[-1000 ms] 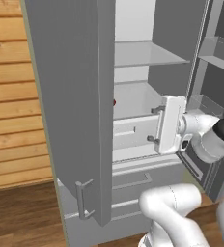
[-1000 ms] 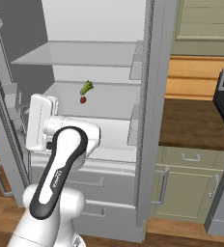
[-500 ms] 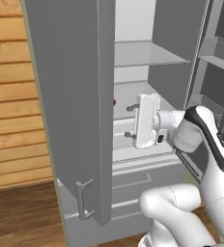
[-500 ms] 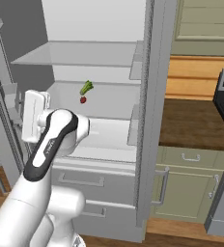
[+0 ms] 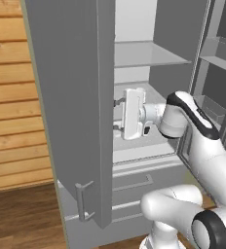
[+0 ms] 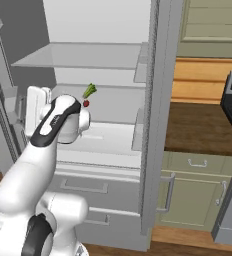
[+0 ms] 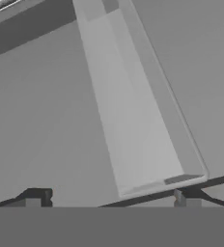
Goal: Take the strawberry from the fridge and place it on top of the pancake, located on the dining counter.
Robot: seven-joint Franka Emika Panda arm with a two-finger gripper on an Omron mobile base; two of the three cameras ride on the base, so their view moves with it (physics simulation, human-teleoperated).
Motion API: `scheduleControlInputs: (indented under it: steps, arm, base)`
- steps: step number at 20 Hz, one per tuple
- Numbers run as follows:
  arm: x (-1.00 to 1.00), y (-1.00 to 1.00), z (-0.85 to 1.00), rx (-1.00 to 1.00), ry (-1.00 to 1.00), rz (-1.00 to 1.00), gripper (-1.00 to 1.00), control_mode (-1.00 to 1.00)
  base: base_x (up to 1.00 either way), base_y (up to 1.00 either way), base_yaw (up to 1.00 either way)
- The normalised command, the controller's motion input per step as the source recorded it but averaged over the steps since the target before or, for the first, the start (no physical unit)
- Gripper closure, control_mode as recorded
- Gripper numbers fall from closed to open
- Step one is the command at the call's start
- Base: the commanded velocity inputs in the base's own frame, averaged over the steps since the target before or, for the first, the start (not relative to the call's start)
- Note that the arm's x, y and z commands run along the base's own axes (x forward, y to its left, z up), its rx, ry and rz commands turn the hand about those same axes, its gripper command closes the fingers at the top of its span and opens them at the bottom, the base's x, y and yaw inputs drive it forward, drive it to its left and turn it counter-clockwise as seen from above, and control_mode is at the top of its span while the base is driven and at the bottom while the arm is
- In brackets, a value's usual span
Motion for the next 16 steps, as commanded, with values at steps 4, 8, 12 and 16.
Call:
scheduleControlInputs:
  steps: [4,8,12,16]
  arm:
    - [0.0,0.58,0.0,-0.01,0.0,0.0,-1.0,-1.0]
    - [0.0,0.68,0.0,-0.03,0.0,0.0,-1.0,-1.0]
    - [0.0,0.74,0.0,-0.06,0.0,0.0,-1.0,-1.0]
    - [0.0,0.68,0.0,-0.06,0.0,0.0,-1.0,-1.0]
  base:
    - [0.0,0.0,0.0]
    - [0.0,0.0,0.0]
    - [0.0,0.0,0.0]
    - [0.0,0.0,0.0]
